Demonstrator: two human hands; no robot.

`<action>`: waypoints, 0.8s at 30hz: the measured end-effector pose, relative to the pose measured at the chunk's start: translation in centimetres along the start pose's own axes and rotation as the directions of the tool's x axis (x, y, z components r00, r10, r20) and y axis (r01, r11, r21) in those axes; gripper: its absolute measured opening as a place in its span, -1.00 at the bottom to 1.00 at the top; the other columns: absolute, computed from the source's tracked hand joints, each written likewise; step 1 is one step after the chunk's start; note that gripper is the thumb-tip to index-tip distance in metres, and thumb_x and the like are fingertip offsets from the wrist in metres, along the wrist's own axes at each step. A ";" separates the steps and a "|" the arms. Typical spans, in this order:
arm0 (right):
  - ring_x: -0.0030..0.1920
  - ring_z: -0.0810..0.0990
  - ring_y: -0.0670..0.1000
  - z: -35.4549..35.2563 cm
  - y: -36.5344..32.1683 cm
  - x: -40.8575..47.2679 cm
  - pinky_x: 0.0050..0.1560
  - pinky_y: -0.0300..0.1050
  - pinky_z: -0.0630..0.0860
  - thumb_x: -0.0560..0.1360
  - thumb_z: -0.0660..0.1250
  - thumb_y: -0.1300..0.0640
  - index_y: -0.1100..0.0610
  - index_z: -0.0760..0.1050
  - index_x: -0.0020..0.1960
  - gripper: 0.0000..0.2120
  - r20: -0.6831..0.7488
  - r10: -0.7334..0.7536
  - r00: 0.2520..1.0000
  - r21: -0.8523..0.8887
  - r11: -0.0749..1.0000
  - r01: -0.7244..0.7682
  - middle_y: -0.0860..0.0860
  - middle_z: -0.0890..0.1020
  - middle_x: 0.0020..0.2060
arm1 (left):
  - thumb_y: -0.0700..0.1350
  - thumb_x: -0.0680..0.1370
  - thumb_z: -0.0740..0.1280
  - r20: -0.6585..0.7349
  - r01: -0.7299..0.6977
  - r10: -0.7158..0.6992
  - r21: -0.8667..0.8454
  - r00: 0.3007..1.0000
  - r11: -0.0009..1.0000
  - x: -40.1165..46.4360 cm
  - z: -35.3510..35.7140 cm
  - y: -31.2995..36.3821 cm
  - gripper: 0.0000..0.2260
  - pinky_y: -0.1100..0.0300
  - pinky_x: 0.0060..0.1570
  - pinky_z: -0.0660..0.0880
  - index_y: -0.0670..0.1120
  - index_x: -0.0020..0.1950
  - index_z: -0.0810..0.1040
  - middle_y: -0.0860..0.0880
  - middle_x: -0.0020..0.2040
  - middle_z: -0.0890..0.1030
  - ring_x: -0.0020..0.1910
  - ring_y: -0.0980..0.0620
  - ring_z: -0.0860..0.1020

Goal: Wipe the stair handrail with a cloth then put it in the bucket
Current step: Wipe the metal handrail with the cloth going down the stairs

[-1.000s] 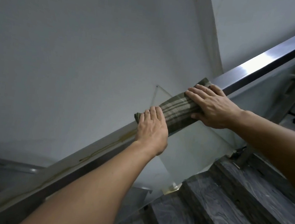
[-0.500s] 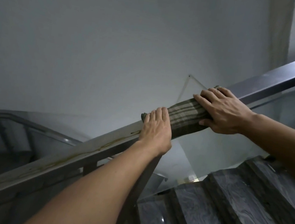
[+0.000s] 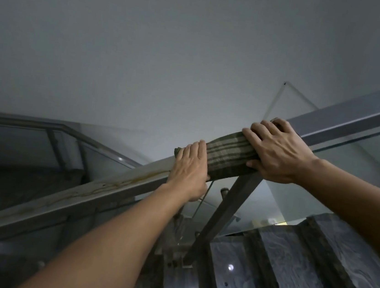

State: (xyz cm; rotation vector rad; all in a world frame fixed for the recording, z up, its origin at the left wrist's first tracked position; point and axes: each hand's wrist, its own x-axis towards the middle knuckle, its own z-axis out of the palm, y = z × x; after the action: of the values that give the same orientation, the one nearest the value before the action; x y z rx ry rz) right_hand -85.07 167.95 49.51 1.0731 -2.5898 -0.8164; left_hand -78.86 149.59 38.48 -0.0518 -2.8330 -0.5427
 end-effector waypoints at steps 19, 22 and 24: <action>0.13 0.54 0.25 -0.4 -11.9 4.7 0.21 0.20 0.43 0.41 -0.04 -0.32 0.22 0.31 0.38 -0.23 0.018 -0.052 0.999 -0.020 0.998 0.052 0.23 0.54 0.18 | -0.05 0.46 0.40 -0.039 -0.017 0.017 0.013 0.999 1.000 -6.0 1.8 -11.8 -0.24 0.02 0.46 0.10 -0.20 0.48 0.01 -0.15 0.42 0.25 0.41 -0.12 0.23; 0.14 0.54 0.25 0.0 -14.5 5.8 0.21 0.20 0.45 0.42 -0.09 -0.33 0.22 0.30 0.40 -0.20 0.003 -0.058 0.998 -0.018 0.998 0.058 0.24 0.55 0.19 | -0.04 0.46 0.40 -0.038 -0.027 0.027 0.008 0.999 1.000 -7.2 2.3 -14.6 -0.23 0.02 0.47 0.09 -0.20 0.49 0.01 -0.15 0.43 0.25 0.42 -0.12 0.23; 0.15 0.54 0.24 0.1 -16.6 6.6 0.21 0.20 0.45 0.42 -0.13 -0.34 0.21 0.29 0.41 -0.19 -0.010 -0.069 0.998 -0.014 0.997 0.069 0.24 0.54 0.20 | -0.03 0.48 0.38 -0.029 -0.024 0.024 0.003 0.999 1.000 -8.2 2.6 -16.7 -0.23 0.03 0.48 0.06 -0.20 0.50 -0.01 -0.16 0.45 0.23 0.44 -0.12 0.20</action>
State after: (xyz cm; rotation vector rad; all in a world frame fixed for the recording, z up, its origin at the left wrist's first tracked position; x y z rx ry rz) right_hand -80.13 153.69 39.88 1.1660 -2.5474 -0.8413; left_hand -72.92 135.15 28.09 -0.0769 -2.8011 -0.5306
